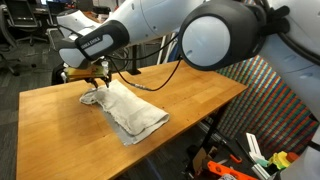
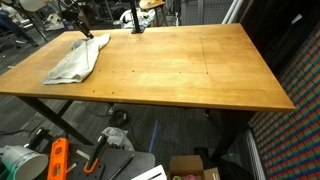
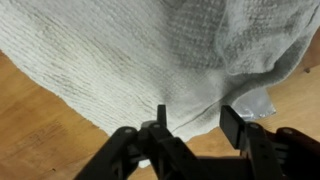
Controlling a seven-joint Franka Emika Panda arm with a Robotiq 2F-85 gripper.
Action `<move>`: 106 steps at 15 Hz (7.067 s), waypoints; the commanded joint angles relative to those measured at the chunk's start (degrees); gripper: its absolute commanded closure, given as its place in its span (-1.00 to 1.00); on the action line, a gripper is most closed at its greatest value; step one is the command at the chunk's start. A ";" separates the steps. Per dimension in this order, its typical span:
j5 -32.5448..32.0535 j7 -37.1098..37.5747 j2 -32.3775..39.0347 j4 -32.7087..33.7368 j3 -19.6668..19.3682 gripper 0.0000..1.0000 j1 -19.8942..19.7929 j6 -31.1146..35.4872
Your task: Fold the cloth
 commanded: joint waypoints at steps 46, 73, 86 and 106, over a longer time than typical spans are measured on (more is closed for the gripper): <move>3.53 6.91 9.22 14.94 -2.43 0.85 -10.27 -4.15; 7.98 -14.06 -4.66 0.66 6.36 -1.00 -16.15 5.01; 1.50 -23.51 -15.99 -30.03 1.89 -1.00 0.09 28.77; 0.34 -15.82 -14.23 -33.84 -9.69 1.00 9.86 35.27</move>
